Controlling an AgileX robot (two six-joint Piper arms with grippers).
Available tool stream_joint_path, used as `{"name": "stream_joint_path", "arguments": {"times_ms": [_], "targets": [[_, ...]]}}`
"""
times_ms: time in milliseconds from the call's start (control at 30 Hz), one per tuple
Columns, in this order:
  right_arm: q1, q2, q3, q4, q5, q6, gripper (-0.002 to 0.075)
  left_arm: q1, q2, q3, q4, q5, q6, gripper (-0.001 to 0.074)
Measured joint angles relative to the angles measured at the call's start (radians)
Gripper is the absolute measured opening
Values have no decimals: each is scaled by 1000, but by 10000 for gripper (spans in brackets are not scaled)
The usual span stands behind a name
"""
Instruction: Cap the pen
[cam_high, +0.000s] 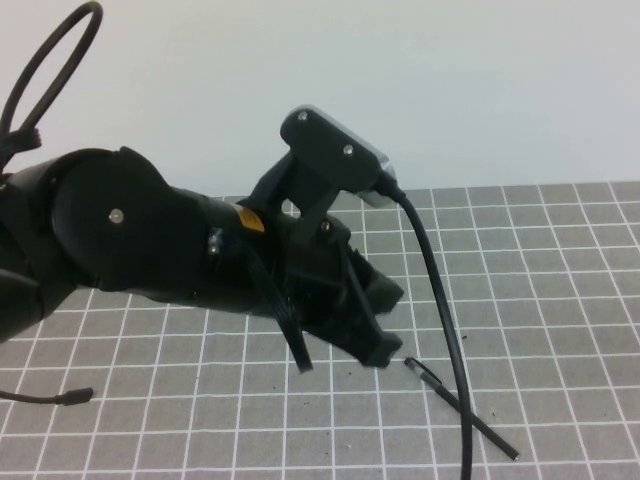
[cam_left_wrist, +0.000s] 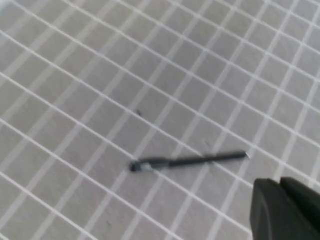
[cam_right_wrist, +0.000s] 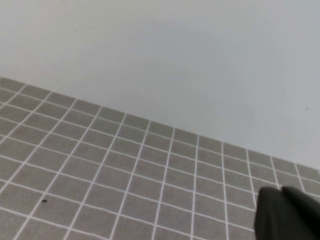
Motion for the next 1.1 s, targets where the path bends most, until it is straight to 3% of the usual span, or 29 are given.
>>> {"name": "stream_joint_path", "arguments": {"times_ms": [267, 600, 833, 1100], "targets": [[0, 0, 0, 0, 0, 0, -1, 36, 0, 0, 83, -77, 6, -1], [0, 0, 0, 0, 2, 0, -1, 273, -70, 15, 92, -212, -53, -2], [0, 0, 0, -1, 2, 0, -1, 401, -238, 170, 90, -445, -41, -2], [0, 0, 0, -1, 2, 0, -1, 550, -473, 402, -10, -503, -41, -2]]}}
